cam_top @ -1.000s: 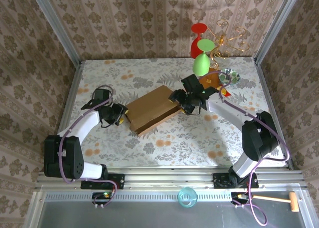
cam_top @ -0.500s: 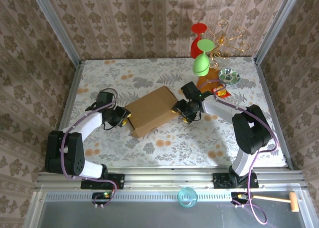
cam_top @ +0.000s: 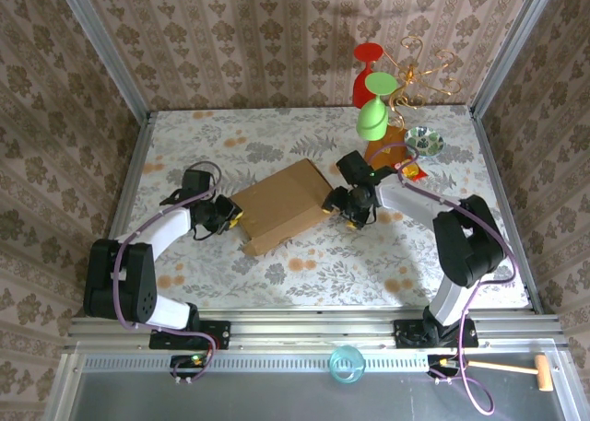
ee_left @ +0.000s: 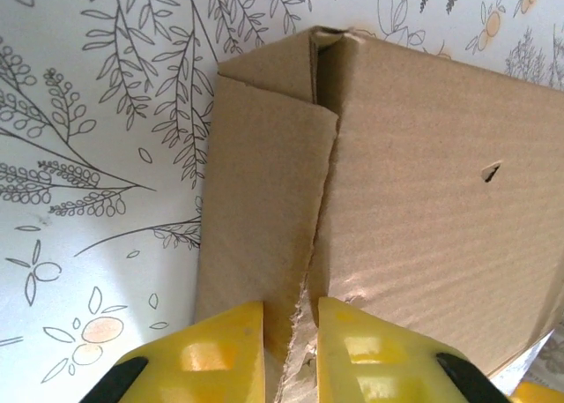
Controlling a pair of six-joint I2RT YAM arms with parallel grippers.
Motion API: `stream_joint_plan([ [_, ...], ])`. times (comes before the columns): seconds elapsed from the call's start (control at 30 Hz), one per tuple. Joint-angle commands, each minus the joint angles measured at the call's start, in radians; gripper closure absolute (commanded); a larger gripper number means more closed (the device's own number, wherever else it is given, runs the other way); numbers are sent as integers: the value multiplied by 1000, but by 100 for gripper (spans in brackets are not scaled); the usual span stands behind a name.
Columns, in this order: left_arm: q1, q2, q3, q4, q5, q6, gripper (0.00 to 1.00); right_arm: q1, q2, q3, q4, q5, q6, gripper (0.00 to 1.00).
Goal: Fold the paper box
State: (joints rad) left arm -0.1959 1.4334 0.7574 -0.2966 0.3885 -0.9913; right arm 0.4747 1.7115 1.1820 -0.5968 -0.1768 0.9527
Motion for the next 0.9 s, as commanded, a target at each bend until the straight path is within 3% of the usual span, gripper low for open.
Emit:
stream_joint_plan([
  [0.0, -6, 53, 33, -62, -19, 129, 83, -20, -77, 52, -58, 97, -208, 29],
  [0.13, -6, 94, 99, -109, -2, 262, 84, -43, -80, 54, 13, 62, -382, 27],
  [0.4, -7, 88, 178, -162, 10, 475, 65, -95, -22, 36, 124, -53, -506, 27],
  [0.57, -7, -15, 132, -139, 23, 419, 52, -133, 3, 23, 177, -108, -505, 26],
  [0.87, -10, -14, -13, 71, 114, 256, 48, -148, 112, 96, 139, -145, -523, 27],
])
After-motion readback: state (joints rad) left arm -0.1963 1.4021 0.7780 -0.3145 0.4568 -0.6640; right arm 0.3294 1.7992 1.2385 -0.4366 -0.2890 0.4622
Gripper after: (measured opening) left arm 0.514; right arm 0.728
